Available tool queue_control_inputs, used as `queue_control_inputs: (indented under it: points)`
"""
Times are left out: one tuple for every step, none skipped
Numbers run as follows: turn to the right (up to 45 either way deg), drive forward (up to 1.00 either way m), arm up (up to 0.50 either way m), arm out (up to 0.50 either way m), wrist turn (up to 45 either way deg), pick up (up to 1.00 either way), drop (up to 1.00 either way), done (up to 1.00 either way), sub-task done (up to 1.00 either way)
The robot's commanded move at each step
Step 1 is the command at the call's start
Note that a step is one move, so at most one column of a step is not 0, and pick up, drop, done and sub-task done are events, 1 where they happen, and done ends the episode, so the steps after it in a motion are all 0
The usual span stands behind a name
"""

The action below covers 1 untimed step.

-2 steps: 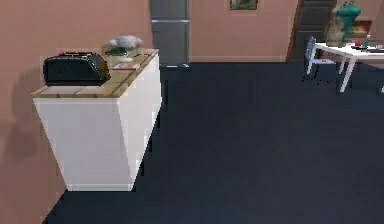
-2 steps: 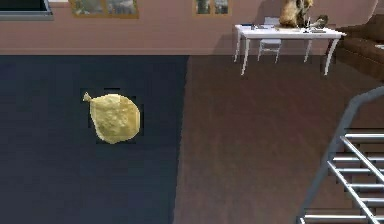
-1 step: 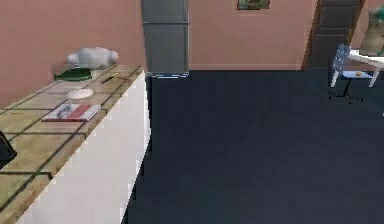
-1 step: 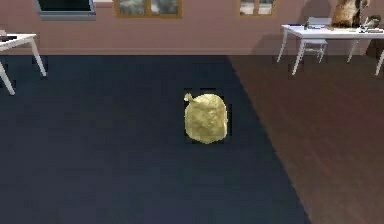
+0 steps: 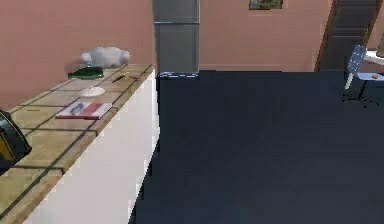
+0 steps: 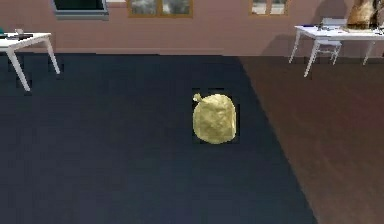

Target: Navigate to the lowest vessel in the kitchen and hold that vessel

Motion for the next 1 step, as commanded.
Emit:
queue_control_inputs:
  points:
    - [27.0, 0.0, 0.0, 0.0, 0.0, 0.0, 0.0, 0.0, 0.0]
